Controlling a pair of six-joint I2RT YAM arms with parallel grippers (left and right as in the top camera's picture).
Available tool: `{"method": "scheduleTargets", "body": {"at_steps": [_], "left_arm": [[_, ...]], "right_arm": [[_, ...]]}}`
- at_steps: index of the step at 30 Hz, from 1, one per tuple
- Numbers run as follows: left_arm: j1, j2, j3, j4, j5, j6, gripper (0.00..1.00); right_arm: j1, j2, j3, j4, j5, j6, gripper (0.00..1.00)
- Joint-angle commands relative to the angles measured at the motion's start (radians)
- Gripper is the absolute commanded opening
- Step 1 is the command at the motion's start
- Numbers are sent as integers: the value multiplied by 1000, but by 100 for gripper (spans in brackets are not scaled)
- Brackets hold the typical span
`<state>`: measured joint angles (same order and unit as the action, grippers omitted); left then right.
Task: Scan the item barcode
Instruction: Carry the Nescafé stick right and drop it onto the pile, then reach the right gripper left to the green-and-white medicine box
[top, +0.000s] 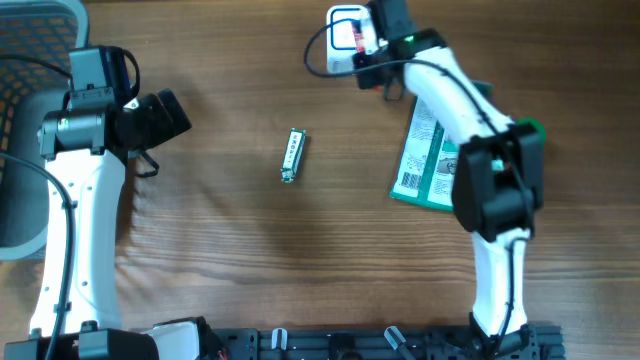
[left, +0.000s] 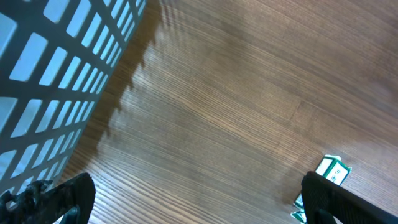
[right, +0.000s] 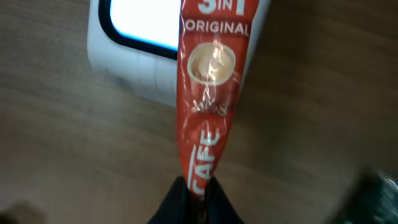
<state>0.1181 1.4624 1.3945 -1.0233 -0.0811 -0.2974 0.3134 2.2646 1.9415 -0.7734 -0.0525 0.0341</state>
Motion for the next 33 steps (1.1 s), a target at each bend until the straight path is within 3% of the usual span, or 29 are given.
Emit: {"method": "scheduleTargets", "body": {"at_steps": [1,7,12,15,16,17,18,23,28,31,32,33], "left_arm": [[4,5,13,2,5,-2,100],[4,5,13,2,5,-2,100],[4,5,13,2,5,-2,100],[4,5,13,2,5,-2,100],[4,5,13,2,5,-2,100],[4,5,13,2,5,-2,100],[4,5,13,2,5,-2,100],[4,5,13,2,5,-2,100],[4,5,13,2,5,-2,100],[4,5,13,2,5,-2,100],[4,5,13,2,5,-2,100],[4,5,13,2,5,-2,100]], "right_arm": [[-62,-189,18,-198,-20,47,4],[-169,-202,-34,-565,-18,46,5],[-235,-202,-220,-551,20,46,21],[-265,-202,-298,-540,91,75,39],[-273,-202,-308,-529,94,74,59],[-280,-202,-307,-524,98,74,71],[-282,-202,-303,-522,98,73,76],[-262,-228,-171,-564,24,113,79],[-154,-291,-86,-540,-92,196,81],[-52,-303,-87,-475,-105,317,89],[-16,-303,-88,-425,-139,331,100],[11,-301,-92,-384,-170,351,100]]}}
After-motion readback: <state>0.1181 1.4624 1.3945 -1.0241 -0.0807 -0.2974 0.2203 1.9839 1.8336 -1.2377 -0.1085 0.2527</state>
